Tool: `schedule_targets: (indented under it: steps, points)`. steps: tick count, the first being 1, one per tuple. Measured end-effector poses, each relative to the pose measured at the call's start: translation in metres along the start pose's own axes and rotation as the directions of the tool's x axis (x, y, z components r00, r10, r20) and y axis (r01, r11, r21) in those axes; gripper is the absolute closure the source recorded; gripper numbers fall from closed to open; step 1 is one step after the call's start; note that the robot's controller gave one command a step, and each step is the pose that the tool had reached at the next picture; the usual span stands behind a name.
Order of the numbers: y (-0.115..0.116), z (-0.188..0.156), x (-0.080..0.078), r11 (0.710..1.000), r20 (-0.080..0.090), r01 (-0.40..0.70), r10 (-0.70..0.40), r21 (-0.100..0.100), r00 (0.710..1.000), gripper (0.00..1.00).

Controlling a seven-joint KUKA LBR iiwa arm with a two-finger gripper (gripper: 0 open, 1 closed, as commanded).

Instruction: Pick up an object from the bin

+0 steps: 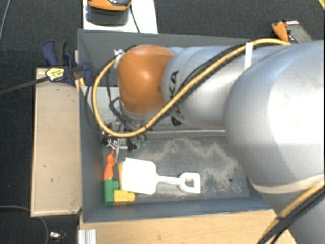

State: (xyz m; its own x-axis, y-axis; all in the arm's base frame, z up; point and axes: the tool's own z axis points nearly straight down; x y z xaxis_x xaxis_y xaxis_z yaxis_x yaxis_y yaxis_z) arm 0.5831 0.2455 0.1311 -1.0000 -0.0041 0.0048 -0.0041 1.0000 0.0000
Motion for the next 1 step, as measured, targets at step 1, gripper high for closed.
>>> schedule_targets:
  steps: [1]
  points:
    - [-0.0013,-0.0051,-0.0021,1.0,0.007,-0.006,0.007,-0.002,1.0,0.0]
